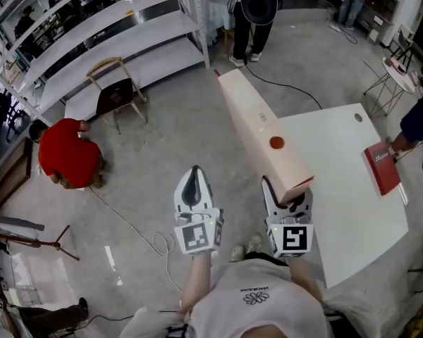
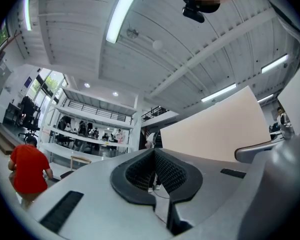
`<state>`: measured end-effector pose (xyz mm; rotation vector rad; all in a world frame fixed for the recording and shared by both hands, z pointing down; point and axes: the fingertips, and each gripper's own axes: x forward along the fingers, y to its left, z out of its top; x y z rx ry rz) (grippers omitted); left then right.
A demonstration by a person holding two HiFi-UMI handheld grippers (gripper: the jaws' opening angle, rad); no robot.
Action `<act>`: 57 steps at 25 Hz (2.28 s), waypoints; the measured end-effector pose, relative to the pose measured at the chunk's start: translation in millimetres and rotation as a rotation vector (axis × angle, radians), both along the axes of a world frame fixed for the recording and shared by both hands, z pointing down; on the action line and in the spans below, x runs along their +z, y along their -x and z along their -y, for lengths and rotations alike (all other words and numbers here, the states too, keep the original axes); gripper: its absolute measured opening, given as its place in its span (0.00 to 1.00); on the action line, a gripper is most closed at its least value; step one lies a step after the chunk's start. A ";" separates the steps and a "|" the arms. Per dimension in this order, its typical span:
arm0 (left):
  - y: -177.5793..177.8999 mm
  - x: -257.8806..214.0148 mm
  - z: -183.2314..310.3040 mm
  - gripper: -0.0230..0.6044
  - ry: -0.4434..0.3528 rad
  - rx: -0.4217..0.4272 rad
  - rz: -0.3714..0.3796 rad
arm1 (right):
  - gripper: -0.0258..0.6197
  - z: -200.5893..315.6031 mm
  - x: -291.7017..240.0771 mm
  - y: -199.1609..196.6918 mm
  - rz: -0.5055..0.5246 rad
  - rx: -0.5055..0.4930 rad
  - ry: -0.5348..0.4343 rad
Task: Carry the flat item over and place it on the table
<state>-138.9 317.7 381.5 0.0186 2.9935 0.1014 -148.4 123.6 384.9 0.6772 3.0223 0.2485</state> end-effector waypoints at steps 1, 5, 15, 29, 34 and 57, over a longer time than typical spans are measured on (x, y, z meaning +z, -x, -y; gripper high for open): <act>2.7 0.0 2.6 0.06 0.002 -0.006 0.001 | 0.48 2.4 -0.9 2.4 0.008 -0.009 0.004; 1.4 -5.7 15.5 0.06 0.015 0.001 0.017 | 0.48 17.0 -3.7 -2.1 0.018 -0.005 0.023; 76.9 -32.1 120.5 0.06 0.042 0.214 0.096 | 0.48 138.2 -26.1 30.3 0.129 0.237 0.058; 164.0 -47.3 362.4 0.06 0.079 0.887 0.222 | 0.48 310.8 -27.5 -4.1 0.225 0.926 0.054; 151.1 -53.9 413.9 0.06 0.052 1.119 0.241 | 0.48 319.4 -31.5 -50.2 0.236 1.180 0.043; 93.2 -24.4 469.9 0.06 0.021 1.515 0.189 | 0.48 305.0 12.1 -155.1 0.211 1.687 0.126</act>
